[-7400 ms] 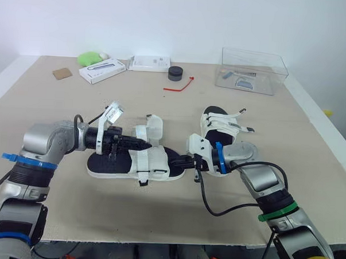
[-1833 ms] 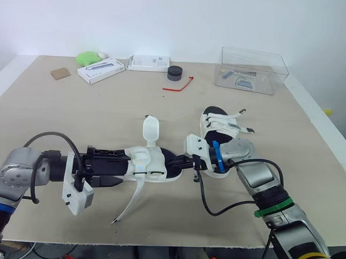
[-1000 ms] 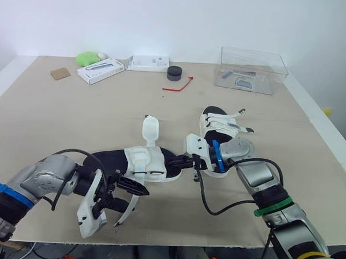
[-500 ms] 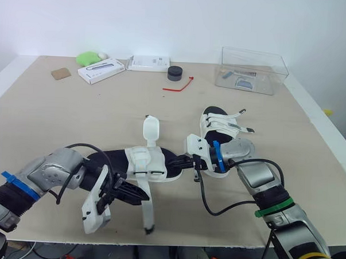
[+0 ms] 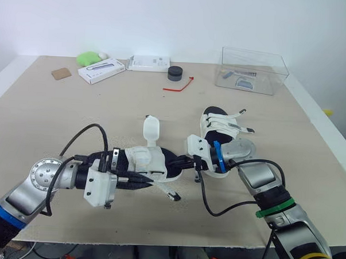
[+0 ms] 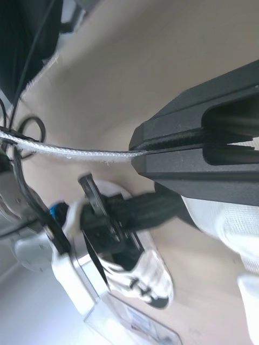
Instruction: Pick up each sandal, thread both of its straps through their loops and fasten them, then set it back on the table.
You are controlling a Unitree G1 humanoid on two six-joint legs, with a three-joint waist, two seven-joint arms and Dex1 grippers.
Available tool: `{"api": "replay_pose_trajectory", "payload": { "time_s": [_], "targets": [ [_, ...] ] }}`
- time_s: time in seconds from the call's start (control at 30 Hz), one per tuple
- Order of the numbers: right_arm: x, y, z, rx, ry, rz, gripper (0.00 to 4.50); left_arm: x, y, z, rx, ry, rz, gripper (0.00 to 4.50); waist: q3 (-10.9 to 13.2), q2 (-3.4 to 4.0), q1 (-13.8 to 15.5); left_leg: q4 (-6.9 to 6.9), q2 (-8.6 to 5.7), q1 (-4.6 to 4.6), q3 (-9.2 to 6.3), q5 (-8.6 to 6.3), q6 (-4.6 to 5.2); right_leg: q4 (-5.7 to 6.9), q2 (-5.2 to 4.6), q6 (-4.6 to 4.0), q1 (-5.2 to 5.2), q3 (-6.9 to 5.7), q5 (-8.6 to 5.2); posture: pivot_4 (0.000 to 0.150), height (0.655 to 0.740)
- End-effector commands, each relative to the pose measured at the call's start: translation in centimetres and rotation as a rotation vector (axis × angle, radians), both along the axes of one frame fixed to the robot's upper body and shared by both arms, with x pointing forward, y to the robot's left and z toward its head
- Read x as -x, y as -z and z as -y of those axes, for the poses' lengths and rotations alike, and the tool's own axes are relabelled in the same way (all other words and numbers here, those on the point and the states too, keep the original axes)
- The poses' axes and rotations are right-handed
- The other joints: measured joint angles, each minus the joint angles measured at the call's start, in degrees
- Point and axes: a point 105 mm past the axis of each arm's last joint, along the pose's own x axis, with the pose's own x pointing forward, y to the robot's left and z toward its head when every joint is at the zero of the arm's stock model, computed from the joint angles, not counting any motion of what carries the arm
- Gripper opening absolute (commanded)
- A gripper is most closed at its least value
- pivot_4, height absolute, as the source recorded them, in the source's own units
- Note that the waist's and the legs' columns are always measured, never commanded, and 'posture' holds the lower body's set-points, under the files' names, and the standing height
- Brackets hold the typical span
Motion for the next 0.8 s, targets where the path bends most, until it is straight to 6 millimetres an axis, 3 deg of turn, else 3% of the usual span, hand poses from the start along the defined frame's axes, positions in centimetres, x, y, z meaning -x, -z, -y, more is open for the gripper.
{"api": "replay_pose_trajectory", "payload": {
  "time_s": [0.03,0.33,0.6,0.8],
  "targets": [
    [0.0,0.3,0.2,0.029,-0.007,-0.001,0.00,0.9,-0.6,0.2,0.003,0.028,0.054,0.06,0.00,0.00,0.00,0.00,0.00,0.00,0.00,0.00,0.00,0.00,0.00,0.00,0.00,0.00,0.00,0.150,0.7400],
    [-0.1,0.3,0.3,0.036,-0.006,-0.001,0.00,2.3,0.7,-0.1,-0.007,0.041,0.048,0.06,0.00,0.00,0.00,0.00,0.00,0.01,0.01,0.00,0.00,0.00,-0.01,0.00,0.00,0.01,0.00,0.150,0.7400],
    [-0.2,0.3,0.4,0.039,-0.006,0.000,0.00,-2.3,-2.7,0.0,0.205,-0.169,-0.168,0.06,-0.01,0.00,0.00,0.04,0.00,0.01,-0.05,0.00,0.00,0.00,0.02,0.07,0.03,-0.01,0.00,0.150,0.7400],
    [-0.3,0.2,0.4,0.040,-0.004,0.004,0.00,-5.4,-4.7,-0.3,0.356,-0.293,-0.500,0.06,-0.01,0.00,-0.04,0.05,-0.03,-0.01,-0.08,0.00,0.00,0.01,0.03,0.07,0.03,0.01,0.01,0.150,0.7400]
  ]
}}
